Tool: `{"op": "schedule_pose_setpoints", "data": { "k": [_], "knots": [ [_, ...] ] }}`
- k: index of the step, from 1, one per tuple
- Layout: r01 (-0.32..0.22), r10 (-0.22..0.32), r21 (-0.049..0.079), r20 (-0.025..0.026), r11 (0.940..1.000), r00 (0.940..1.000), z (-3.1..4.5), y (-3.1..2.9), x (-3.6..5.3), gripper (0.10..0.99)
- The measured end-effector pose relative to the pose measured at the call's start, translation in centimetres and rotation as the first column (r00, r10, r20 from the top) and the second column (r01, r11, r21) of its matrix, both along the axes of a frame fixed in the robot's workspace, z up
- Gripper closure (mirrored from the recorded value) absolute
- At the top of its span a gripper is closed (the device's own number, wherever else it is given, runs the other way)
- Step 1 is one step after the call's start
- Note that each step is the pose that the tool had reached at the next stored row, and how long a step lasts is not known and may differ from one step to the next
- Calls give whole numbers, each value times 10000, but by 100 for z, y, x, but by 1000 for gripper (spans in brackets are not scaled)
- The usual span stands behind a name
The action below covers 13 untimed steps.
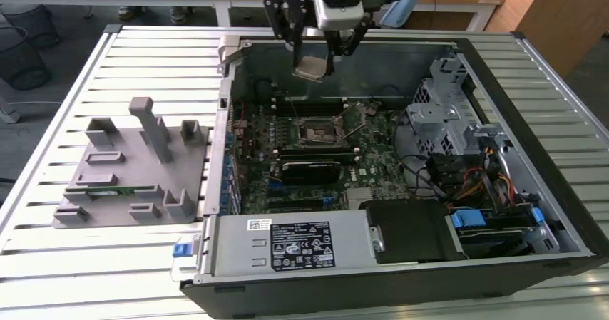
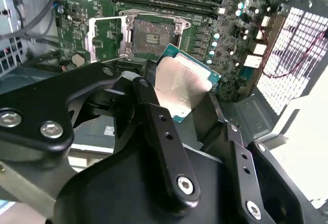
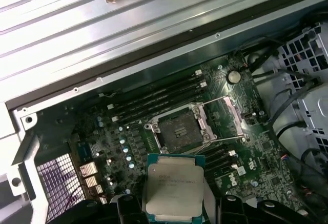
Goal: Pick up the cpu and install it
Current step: 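Place the cpu into insertion slot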
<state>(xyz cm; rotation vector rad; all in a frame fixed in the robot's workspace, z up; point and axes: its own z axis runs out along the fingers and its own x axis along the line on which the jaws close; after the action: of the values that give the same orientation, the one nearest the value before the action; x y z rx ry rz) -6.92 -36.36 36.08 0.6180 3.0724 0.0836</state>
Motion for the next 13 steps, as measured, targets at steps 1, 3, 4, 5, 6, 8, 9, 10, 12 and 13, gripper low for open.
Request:
{"op": "schedule_pose_setpoints", "data": {
  "k": [1,3,4,5,6,8,9,10,12,13],
  "knots": [
    [166,-166,1,0,9999,9999,-2,0,0,557],
    [521,-521,0,0,9986,9986,-4,0,0,557],
    [693,-693,0,0,9976,9976,-5,0,0,557],
    [864,-864,1,1,9963,9963,-7,0,0,557],
    [1039,-1039,0,0,9946,9946,-8,0,0,557],
    [1382,-1382,1,0,9904,9904,-11,0,0,557],
    [1548,-1548,1,1,9879,9879,-12,0,0,557],
    [1716,-1716,0,0,9852,9852,-13,0,0,557],
    [2067,-2067,0,1,9784,9784,-16,0,0,557],
    [2234,-2234,1,1,9747,9747,-18,0,0,557]
  ]
}}
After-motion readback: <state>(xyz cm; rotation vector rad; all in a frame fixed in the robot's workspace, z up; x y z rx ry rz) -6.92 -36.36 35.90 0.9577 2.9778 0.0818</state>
